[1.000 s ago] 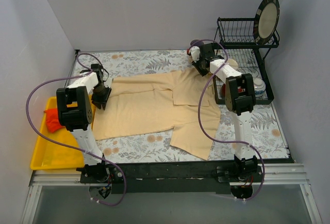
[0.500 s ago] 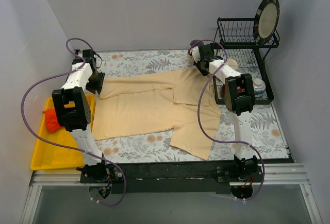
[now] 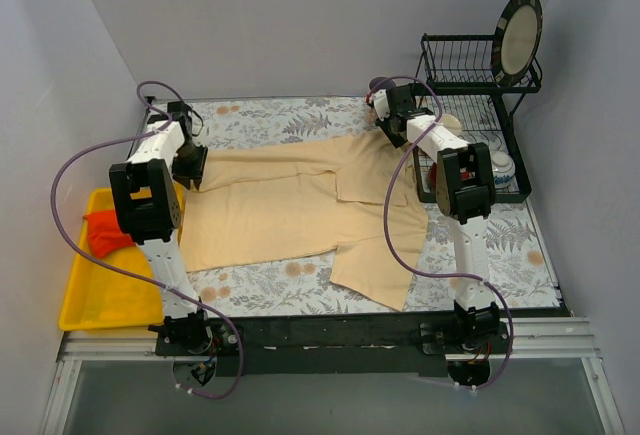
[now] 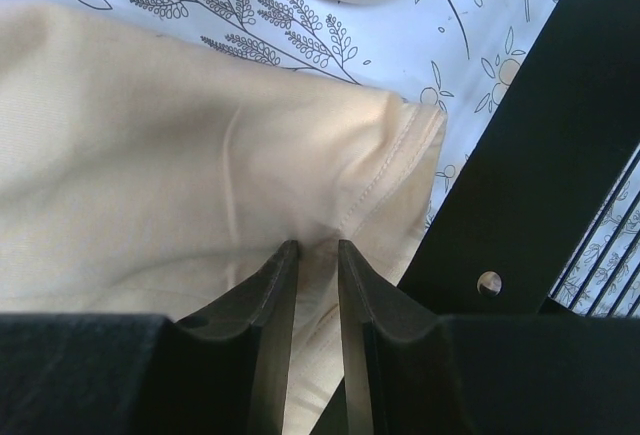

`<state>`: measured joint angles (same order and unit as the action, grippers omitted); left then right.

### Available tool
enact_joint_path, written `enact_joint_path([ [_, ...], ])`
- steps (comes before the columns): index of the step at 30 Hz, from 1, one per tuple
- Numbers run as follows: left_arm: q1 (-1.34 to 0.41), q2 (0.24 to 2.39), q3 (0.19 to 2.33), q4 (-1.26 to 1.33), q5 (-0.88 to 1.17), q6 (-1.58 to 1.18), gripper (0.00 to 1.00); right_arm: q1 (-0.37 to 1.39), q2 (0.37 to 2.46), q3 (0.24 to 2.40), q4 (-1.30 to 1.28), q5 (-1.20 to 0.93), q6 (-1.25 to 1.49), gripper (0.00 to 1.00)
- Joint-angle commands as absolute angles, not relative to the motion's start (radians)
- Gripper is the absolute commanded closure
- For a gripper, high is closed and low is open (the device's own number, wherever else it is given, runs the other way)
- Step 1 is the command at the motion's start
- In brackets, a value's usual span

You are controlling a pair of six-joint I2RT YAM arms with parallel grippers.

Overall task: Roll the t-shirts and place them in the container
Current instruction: Fold the T-shirt at the center of the board.

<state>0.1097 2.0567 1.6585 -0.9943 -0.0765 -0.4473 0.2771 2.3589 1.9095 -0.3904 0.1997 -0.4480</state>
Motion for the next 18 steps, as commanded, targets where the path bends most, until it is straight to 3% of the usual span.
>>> enact_joint_path([
  [1,0.115,2.068,1.709,-1.008,-0.072,-0.460,0.71,0.279,2.367,1.933,-0.431,0.164,-0.422,0.68],
  [9,0.115,2.109,1.726,-1.006,-0.061,-0.460,0.78,0.282,2.368,1.928,-0.436,0.167,-0.428,0.68],
  [13,0.114,2.117,1.736,-1.028,-0.057,-0.457,1.00,0.284,2.370,1.927,-0.434,0.167,-0.431,0.68],
  [18,0.115,2.109,1.819,-1.120,-0.028,-0.460,1.00,0.285,2.372,1.922,-0.433,0.164,-0.431,0.68],
])
